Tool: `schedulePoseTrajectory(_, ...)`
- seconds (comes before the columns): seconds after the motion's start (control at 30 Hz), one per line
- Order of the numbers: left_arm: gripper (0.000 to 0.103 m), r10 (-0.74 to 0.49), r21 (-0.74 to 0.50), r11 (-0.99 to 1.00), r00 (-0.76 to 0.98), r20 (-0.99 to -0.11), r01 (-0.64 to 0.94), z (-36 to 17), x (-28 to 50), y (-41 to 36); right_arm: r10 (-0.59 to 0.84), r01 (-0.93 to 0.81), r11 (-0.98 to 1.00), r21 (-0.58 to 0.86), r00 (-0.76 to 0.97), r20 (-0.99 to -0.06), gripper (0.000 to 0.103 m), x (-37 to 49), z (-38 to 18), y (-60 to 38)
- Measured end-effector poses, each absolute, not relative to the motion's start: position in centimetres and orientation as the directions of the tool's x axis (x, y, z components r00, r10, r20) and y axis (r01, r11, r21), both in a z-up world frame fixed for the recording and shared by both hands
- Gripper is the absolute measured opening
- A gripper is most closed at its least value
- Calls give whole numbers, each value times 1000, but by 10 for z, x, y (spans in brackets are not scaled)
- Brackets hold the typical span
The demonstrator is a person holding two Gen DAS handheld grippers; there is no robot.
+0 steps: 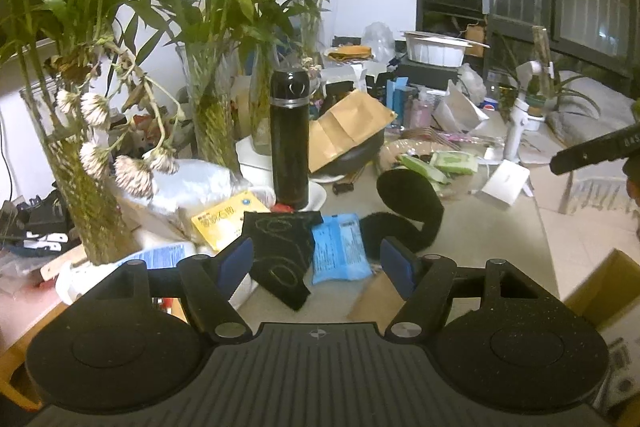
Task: Organize soft objects
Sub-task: 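Withdraw both grippers from the box toward the black items on the table, then grasp the black patterned cloth with the left gripper while the right gripper grasps the black earmuff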
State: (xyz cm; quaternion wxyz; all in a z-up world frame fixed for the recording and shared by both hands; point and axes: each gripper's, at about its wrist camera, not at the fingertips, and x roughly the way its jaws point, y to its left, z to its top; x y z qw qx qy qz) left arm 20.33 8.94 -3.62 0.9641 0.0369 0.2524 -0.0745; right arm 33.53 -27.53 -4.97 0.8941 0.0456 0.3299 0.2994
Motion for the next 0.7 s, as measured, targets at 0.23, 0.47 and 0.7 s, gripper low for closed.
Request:
schedulePoseTrajectory(0.23,70,-101,39,989,857,-505,140,-52,224,93,621,-544,774,324,553,-555,103,347,-74,-267)
schedulePoseTrajectory(0.47,70,-65,79,990,866,-496,119,-71,252,91,671,-561,735,381,520,-529,103,363,-104,-258)
schedulePoseTrajectory(0.7,70,-34,79,993,868,-495,84,-93,289,95,696,-591,710,383,506,-510,102,377,-127,-246)
